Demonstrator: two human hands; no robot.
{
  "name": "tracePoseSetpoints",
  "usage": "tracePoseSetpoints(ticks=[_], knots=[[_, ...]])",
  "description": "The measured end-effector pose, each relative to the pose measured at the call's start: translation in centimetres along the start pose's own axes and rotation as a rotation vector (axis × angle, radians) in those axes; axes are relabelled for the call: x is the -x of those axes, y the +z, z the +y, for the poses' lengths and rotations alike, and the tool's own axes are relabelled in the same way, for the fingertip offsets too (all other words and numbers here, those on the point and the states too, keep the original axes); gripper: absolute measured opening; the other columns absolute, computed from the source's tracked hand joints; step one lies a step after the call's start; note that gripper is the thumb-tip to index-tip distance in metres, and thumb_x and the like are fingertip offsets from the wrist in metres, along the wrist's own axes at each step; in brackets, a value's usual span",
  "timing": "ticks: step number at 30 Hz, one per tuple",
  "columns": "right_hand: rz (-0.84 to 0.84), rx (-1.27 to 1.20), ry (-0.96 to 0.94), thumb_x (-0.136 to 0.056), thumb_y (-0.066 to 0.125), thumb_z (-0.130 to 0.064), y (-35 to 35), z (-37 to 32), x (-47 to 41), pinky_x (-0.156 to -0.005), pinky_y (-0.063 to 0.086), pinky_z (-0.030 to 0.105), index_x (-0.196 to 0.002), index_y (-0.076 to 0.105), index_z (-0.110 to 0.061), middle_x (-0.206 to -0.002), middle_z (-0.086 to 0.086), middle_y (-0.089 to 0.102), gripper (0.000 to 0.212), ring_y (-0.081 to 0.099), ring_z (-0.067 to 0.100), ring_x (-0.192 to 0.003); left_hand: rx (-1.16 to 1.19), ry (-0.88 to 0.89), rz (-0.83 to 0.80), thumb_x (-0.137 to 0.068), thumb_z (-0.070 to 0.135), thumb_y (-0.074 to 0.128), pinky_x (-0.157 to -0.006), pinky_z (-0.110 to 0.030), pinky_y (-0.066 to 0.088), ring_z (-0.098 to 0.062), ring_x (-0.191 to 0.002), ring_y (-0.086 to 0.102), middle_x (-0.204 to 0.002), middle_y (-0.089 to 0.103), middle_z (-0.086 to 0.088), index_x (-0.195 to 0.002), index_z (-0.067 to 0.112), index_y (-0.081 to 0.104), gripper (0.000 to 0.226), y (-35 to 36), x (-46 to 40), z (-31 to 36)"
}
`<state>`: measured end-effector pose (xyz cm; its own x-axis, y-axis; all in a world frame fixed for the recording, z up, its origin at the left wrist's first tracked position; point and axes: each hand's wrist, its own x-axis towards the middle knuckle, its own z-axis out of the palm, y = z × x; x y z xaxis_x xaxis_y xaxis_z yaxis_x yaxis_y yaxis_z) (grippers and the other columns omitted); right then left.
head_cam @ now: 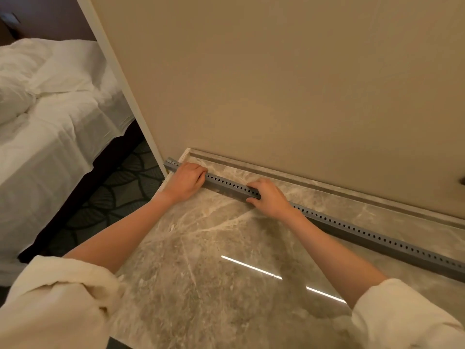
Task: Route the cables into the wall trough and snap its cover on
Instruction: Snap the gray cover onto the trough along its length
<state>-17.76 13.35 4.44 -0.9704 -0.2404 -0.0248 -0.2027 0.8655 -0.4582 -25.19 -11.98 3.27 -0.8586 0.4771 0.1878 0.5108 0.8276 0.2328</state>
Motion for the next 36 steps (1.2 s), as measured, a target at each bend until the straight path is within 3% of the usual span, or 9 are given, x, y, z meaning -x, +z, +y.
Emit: tracePoseSetpoints(ticks=[4,8,12,19,27,36], knots=[[0.037,-0.016,0.059,-0.082,0.069,-0.024,-1.4,3.1,3.8,-0.077,0.045,0.033,-0.106,0.066,-0.012,-0.097,0.009,0.065,0.027,0.057,0.025,-0.091,0.003,0.012,-0.044,-0.093,0.013,0.044,-0.100,-0.042,0.038,-0.030,-0.108,0.056,-0.114,0.064,-0.014,-0.118,0.007,0.058,0.029,0.5,0.4,3.3],[0.115,-0.012,0.185,-0.081,0.071,-0.025,-3.1,6.7,9.1,-0.086,0.048,0.036,-0.107,0.066,-0.013,-0.102,0.008,0.066,0.029,0.058,0.024,-0.096,0.034,0.039,-0.105,-0.083,0.011,0.053,-0.103,-0.044,0.036,-0.032,-0.112,0.053,-0.118,0.062,-0.015,-0.121,0.007,0.056,0.038,1.0,0.3,7.2],[0.177,0.140,0.379,-0.084,0.067,-0.036,-4.3,10.5,15.0,-0.095,0.041,0.040,-0.117,0.061,-0.013,-0.110,0.008,0.065,0.041,0.057,0.028,-0.105,0.065,0.186,-0.170,-0.076,0.020,0.060,-0.100,-0.044,0.039,-0.031,-0.110,0.054,-0.117,0.061,-0.013,-0.123,0.009,0.053,0.049,2.4,0.0,12.7],[0.222,0.203,0.564,-0.088,0.061,-0.038,-7.1,16.1,23.1,-0.103,0.035,0.039,-0.128,0.052,-0.010,-0.124,0.013,0.059,0.050,0.051,0.030,-0.116,0.011,0.402,-0.270,-0.084,0.030,0.060,-0.101,-0.042,0.040,-0.026,-0.114,0.051,-0.126,0.054,-0.009,-0.131,0.014,0.043,0.053,6.3,-1.5,23.7],[0.171,0.212,0.589,-0.092,0.057,-0.031,-10.5,21.2,29.1,-0.101,0.038,0.041,-0.128,0.051,-0.009,-0.124,0.014,0.059,0.043,0.052,0.030,-0.115,-0.062,0.381,-0.313,-0.092,0.031,0.052,-0.100,-0.045,0.038,-0.029,-0.116,0.049,-0.126,0.053,-0.012,-0.130,0.010,0.043,0.044,8.6,-2.5,29.7],[0.135,0.292,0.499,-0.091,0.057,-0.033,-11.7,24.9,29.8,-0.096,0.037,0.040,-0.120,0.054,-0.015,-0.116,0.008,0.060,0.034,0.052,0.027,-0.109,-0.044,0.329,-0.207,-0.093,0.028,0.053,-0.100,-0.043,0.040,-0.032,-0.111,0.052,-0.124,0.056,-0.017,-0.132,0.006,0.044,0.045,8.6,-1.8,29.0]])
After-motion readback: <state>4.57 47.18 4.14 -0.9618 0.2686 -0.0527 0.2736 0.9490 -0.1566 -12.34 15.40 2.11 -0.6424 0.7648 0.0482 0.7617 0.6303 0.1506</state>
